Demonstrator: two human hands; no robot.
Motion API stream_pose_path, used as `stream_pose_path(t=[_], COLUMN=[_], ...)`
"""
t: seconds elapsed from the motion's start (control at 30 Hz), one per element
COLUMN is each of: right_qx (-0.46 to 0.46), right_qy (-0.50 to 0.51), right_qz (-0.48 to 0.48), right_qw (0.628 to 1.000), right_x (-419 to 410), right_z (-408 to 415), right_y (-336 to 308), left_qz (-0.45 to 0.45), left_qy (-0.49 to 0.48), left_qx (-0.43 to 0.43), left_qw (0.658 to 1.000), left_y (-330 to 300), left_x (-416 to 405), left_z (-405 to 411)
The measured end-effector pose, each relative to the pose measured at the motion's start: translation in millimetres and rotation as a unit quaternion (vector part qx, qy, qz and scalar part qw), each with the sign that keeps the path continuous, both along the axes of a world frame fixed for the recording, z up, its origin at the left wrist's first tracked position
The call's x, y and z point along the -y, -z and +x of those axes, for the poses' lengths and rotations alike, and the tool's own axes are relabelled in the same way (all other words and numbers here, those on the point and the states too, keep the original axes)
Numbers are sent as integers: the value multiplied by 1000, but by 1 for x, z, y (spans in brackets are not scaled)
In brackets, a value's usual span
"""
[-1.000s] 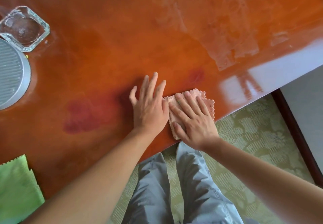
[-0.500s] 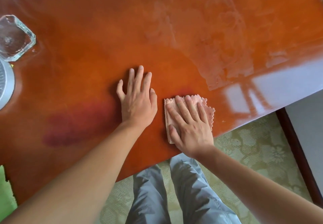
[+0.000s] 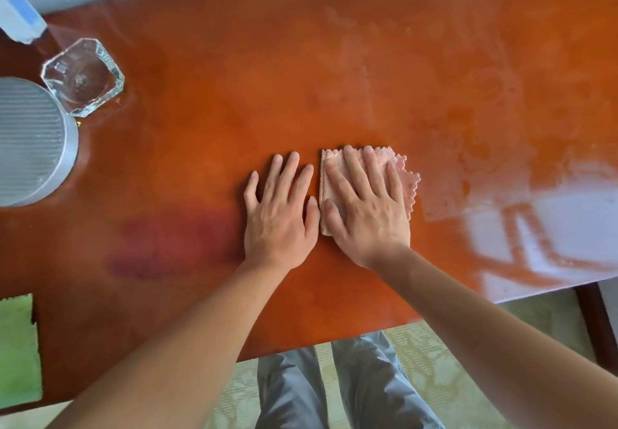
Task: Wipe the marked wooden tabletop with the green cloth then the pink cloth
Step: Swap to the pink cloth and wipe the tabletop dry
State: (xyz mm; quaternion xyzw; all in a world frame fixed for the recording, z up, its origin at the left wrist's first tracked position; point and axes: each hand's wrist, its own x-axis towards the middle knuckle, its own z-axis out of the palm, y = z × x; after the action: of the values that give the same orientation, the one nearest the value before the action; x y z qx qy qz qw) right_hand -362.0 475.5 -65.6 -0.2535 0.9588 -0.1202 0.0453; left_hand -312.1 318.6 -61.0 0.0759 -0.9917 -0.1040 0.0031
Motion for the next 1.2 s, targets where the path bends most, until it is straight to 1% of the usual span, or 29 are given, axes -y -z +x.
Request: stream_pose_path(t=[0.13, 0.4, 0.53, 0.67, 0.8, 0.93, 1.07, 1.2], right_qx=[-11, 5, 20, 10, 24, 35, 38, 32], right_qy=[-17, -36, -31, -19, -21, -10, -24, -44], right_qz=[2, 8, 13, 8, 2, 7, 34, 53], right_qw=[1000, 999, 999, 1000, 999, 999, 998, 997], right_x=[-6, -20, -15, -15, -4, 20, 40, 42], right_z=[6, 35, 32, 31, 12, -24, -63, -69], right_y=[2, 0, -2, -2, -4, -5, -7, -8], left_qz=[-2, 4, 8, 12, 11, 14, 12, 9], left_qy=[1, -5, -8, -7, -7, -3, -13, -9], left_qx=[-4, -20, -28, -15, 0, -13, -18, -24], left_qw=[1000, 1000, 1000, 1000, 1000, 1000, 1000, 1000], left_y=[-1, 0, 2, 1, -1, 0, 1, 4], left_x=[-1, 0, 1, 1, 1, 1, 1, 2], left_z=[0, 0, 0, 0, 0, 0, -1, 0])
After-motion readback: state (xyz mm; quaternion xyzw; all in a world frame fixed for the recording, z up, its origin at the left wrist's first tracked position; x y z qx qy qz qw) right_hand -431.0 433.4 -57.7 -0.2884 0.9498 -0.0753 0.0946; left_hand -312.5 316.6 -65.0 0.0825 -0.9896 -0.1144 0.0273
